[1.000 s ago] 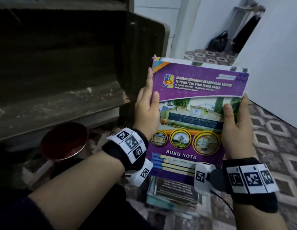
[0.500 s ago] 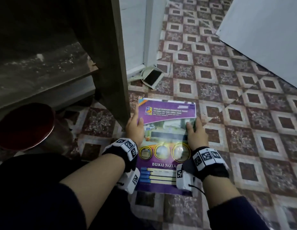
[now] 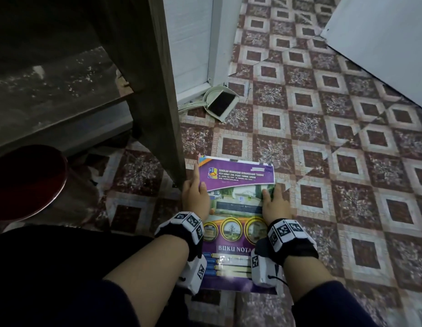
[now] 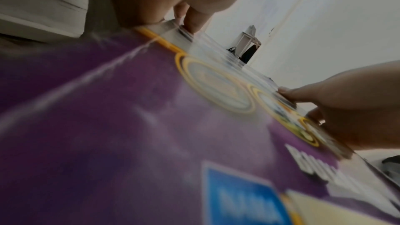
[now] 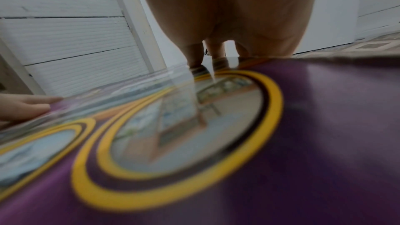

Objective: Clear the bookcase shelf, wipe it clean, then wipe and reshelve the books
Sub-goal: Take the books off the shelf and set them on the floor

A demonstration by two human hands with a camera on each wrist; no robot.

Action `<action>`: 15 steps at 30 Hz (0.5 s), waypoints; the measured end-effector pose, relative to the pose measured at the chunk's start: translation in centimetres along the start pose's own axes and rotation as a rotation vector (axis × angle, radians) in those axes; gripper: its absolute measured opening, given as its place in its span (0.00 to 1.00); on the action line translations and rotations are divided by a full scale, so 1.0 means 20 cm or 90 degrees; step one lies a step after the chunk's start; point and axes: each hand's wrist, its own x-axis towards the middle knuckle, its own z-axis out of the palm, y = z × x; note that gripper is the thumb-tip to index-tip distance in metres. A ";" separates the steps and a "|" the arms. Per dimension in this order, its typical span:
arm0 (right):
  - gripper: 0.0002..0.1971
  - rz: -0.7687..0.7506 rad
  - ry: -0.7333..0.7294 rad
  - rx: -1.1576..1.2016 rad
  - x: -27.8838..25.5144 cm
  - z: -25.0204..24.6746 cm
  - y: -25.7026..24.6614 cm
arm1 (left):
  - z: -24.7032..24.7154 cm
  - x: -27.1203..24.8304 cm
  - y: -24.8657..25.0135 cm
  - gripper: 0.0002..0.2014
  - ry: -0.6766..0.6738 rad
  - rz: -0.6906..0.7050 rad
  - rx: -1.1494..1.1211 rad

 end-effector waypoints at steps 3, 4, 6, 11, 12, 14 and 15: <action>0.28 -0.012 0.022 -0.009 0.01 0.02 0.01 | 0.00 0.01 0.00 0.27 -0.016 -0.010 -0.006; 0.28 -0.016 0.030 -0.016 0.02 0.03 0.01 | 0.00 0.01 -0.01 0.27 -0.018 -0.004 -0.005; 0.28 -0.007 0.037 -0.039 0.03 0.04 0.03 | 0.01 0.01 -0.01 0.27 -0.021 0.000 -0.016; 0.28 0.038 0.037 -0.061 0.06 0.05 0.04 | 0.02 0.02 -0.02 0.27 -0.021 -0.003 -0.014; 0.28 0.032 0.028 -0.076 0.06 0.06 0.04 | 0.02 0.02 -0.02 0.27 -0.033 -0.008 -0.013; 0.28 0.034 0.016 -0.090 0.08 0.07 0.05 | 0.02 0.01 -0.01 0.27 -0.052 -0.017 0.002; 0.28 0.038 0.011 -0.092 0.09 0.07 0.05 | 0.02 0.01 -0.01 0.27 -0.054 -0.029 0.003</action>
